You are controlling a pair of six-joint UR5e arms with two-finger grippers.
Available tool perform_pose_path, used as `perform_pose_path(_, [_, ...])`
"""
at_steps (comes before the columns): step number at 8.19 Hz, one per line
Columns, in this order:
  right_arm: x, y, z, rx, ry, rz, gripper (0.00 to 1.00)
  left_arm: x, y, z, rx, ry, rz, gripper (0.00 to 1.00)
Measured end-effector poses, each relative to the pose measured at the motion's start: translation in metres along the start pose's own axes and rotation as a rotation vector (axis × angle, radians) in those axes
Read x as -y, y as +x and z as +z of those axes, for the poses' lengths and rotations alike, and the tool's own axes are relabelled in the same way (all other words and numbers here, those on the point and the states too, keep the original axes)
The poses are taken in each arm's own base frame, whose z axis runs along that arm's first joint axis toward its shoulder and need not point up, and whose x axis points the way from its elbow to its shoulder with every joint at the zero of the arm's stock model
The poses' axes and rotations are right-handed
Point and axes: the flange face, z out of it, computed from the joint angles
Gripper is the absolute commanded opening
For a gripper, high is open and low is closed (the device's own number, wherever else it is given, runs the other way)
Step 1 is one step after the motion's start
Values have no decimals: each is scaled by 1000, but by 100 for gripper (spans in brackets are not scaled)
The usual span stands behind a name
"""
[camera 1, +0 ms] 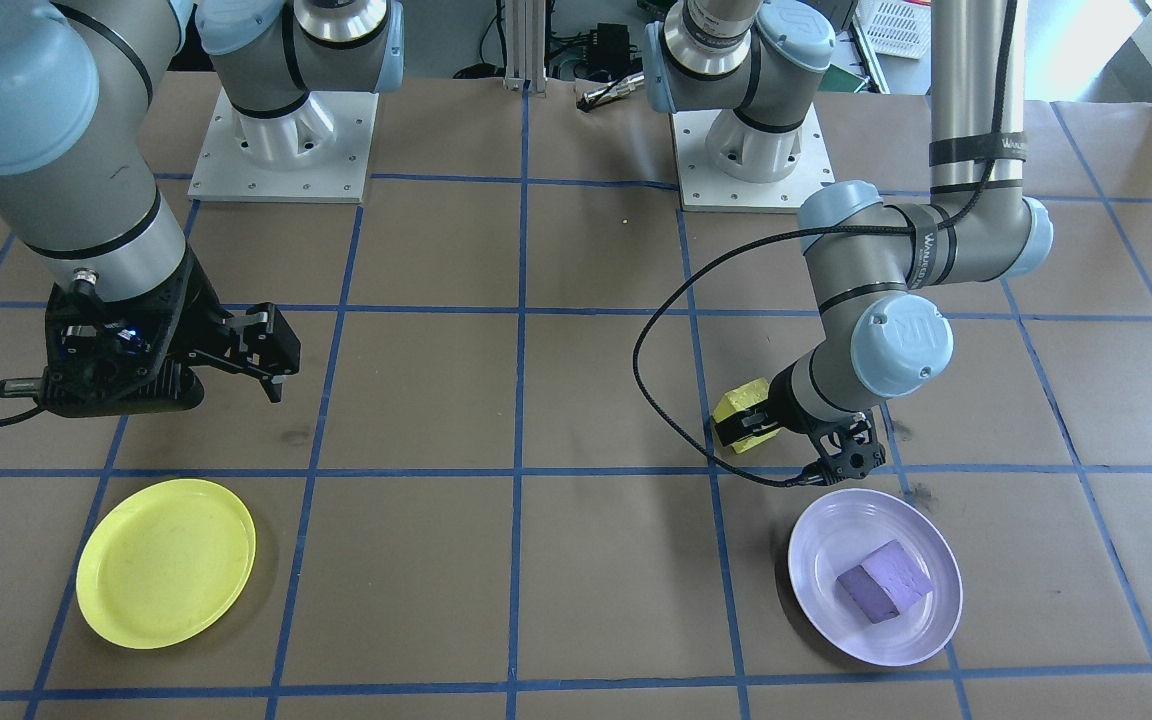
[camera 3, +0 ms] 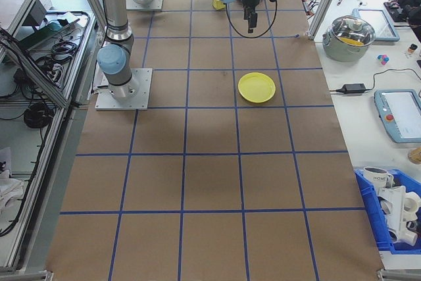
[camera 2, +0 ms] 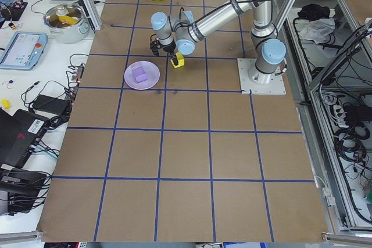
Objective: Sort blocks by color into plates
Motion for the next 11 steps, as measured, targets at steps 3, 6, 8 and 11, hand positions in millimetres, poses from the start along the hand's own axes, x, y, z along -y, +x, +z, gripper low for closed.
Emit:
perform_pose_path(3, [0, 1, 0, -1, -1, 1, 100, 0, 0, 6, 7, -12, 11, 10])
perform_pose_path(6, [0, 1, 1, -2, -1, 1, 100, -8, 4, -8, 7, 7, 76, 2])
perform_pose_path(8, [0, 1, 1, -1, -2, 1, 100, -25, 20, -20, 9, -9, 122, 0])
perform_pose_path(11, [0, 1, 1, -1, -2, 1, 100, -73, 115, -39, 34, 36, 296, 0])
